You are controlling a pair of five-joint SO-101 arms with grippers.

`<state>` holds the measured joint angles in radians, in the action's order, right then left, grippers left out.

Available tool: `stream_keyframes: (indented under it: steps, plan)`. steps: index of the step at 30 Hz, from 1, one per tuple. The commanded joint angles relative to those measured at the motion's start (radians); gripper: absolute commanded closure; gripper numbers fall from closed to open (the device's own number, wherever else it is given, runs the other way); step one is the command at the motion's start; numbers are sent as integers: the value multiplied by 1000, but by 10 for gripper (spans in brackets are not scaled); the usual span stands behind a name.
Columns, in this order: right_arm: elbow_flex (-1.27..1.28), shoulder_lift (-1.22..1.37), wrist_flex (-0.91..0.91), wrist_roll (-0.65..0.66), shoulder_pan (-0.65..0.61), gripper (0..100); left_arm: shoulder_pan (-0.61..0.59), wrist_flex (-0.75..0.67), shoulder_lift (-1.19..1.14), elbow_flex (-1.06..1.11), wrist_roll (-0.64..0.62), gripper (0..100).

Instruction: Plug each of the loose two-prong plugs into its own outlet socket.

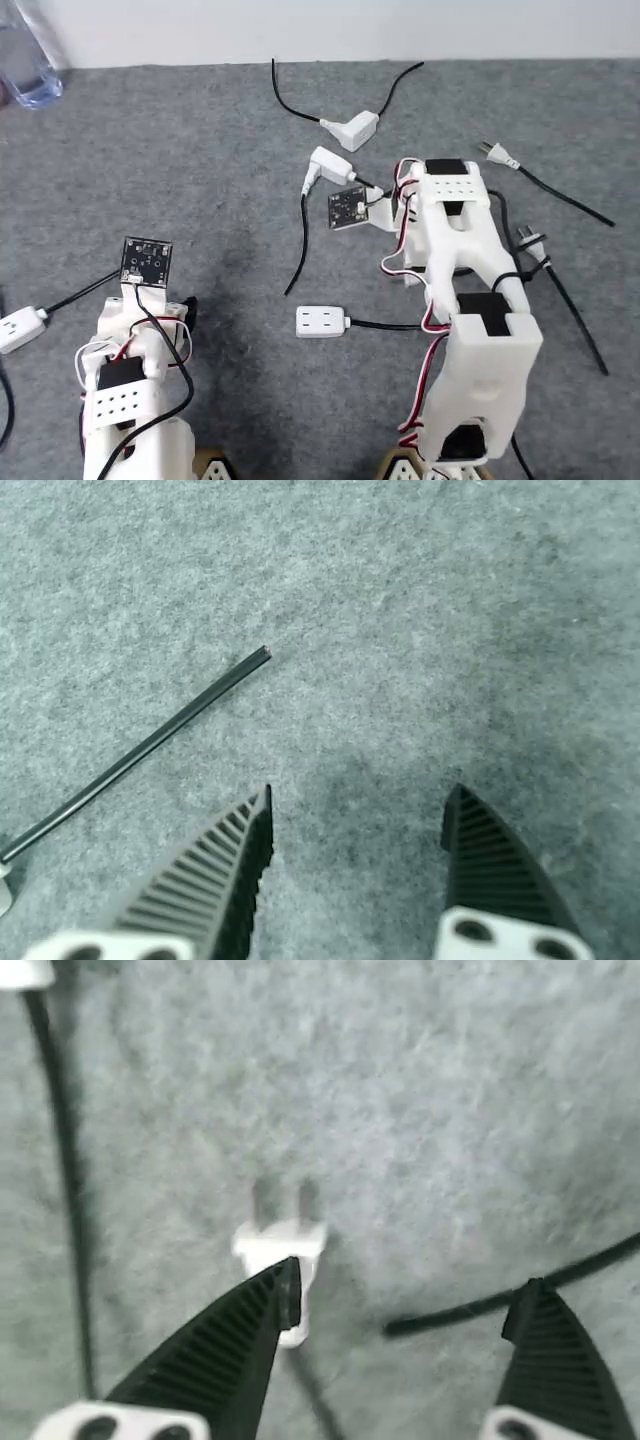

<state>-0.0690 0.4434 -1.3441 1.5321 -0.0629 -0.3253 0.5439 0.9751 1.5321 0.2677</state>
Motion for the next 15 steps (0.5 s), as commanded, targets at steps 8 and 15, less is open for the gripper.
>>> stream_keyframes:
  steps: [8, 15]
  plan:
    - [-14, -134, -220, 5, 18, 667, 3, -26, 14, -4, 12, 742]
    - [143, -134, -82, 9, 16, 667, 3, -26, 14, -4, 12, 742]
